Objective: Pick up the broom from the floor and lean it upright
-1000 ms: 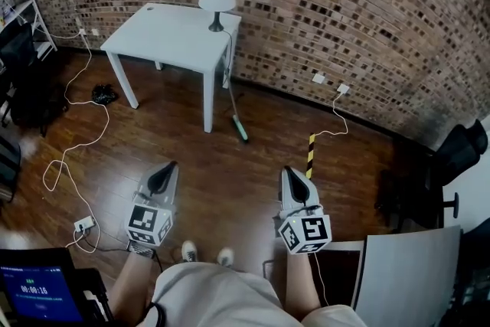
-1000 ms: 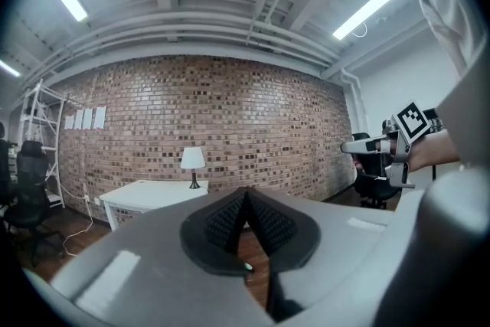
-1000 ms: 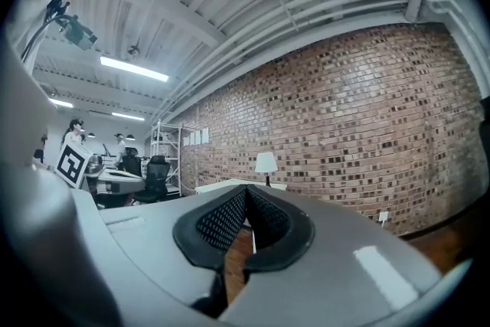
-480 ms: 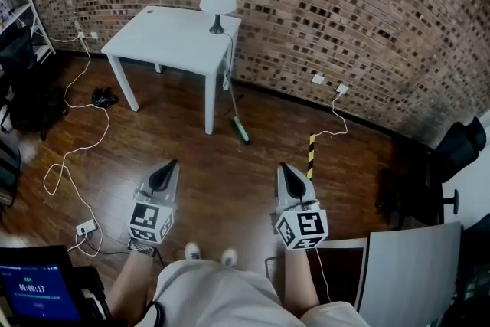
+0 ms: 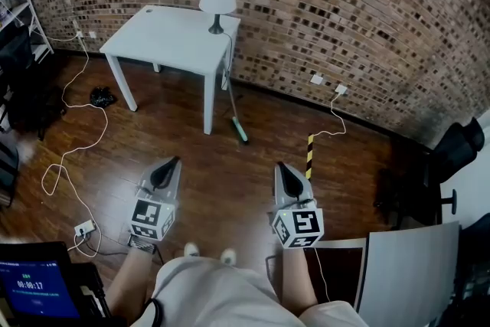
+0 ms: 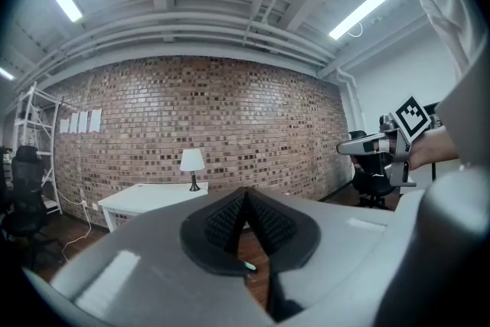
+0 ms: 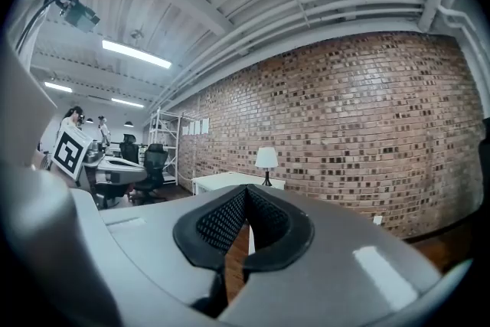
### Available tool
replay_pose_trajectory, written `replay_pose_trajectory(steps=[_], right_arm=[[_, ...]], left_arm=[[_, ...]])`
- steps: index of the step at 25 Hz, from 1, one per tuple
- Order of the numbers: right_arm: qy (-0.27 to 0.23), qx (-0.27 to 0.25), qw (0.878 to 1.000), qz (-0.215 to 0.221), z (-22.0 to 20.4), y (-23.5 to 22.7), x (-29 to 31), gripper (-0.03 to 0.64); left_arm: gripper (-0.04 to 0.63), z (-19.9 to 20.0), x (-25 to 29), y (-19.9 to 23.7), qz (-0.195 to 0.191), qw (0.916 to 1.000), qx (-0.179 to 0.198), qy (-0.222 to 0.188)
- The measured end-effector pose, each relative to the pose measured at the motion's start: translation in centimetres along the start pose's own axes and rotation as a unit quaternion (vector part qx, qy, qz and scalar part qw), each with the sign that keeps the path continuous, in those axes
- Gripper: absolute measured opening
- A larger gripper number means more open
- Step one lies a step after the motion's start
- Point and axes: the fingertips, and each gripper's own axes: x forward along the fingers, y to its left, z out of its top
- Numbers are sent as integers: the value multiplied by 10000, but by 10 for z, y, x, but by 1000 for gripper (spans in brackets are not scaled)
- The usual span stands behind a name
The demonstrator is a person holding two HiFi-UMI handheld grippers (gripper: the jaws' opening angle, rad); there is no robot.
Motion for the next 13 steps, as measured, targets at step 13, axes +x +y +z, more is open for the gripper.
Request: replay_pose_trajectory(steps=[13], right_arm=[[32, -98, 9999, 15, -6, 1, -2, 11]], left_arm=[[0, -2, 1, -5, -26, 10000, 3, -4]])
